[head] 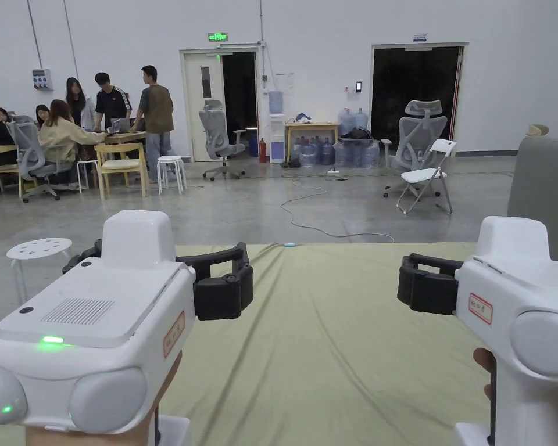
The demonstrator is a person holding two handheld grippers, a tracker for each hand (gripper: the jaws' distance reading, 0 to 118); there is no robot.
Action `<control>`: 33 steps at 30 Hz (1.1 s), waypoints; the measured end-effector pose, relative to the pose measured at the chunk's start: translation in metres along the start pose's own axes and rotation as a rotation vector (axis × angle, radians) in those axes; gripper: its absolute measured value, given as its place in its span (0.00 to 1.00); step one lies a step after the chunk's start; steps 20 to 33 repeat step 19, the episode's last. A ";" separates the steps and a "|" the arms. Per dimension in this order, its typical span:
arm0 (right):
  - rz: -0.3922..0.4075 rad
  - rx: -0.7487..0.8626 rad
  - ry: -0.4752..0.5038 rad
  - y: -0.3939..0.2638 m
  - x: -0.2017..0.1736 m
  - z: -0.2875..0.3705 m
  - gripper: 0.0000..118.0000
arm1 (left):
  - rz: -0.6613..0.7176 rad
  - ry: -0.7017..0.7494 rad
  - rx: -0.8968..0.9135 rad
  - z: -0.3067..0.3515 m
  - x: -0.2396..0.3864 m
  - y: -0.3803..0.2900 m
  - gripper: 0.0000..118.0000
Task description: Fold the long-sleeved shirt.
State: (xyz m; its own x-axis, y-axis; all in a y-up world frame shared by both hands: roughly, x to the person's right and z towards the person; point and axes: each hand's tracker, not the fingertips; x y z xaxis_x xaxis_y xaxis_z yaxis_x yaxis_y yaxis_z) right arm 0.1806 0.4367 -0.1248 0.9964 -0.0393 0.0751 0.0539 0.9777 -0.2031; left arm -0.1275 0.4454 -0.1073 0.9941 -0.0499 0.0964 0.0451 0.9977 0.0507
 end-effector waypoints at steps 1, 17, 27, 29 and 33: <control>0.007 -0.004 -0.001 -0.001 -0.001 0.000 1.00 | -0.001 -0.001 0.000 0.000 0.001 0.000 1.00; 0.042 -0.016 0.010 -0.004 -0.002 -0.002 1.00 | 0.003 -0.019 -0.021 -0.003 0.003 -0.003 1.00; 0.046 -0.015 0.010 -0.004 -0.001 -0.001 1.00 | 0.002 -0.020 -0.023 -0.003 0.004 -0.003 1.00; 0.046 -0.015 0.010 -0.004 -0.001 -0.001 1.00 | 0.002 -0.020 -0.023 -0.003 0.004 -0.003 1.00; 0.046 -0.015 0.010 -0.004 -0.001 -0.001 1.00 | 0.002 -0.020 -0.023 -0.003 0.004 -0.003 1.00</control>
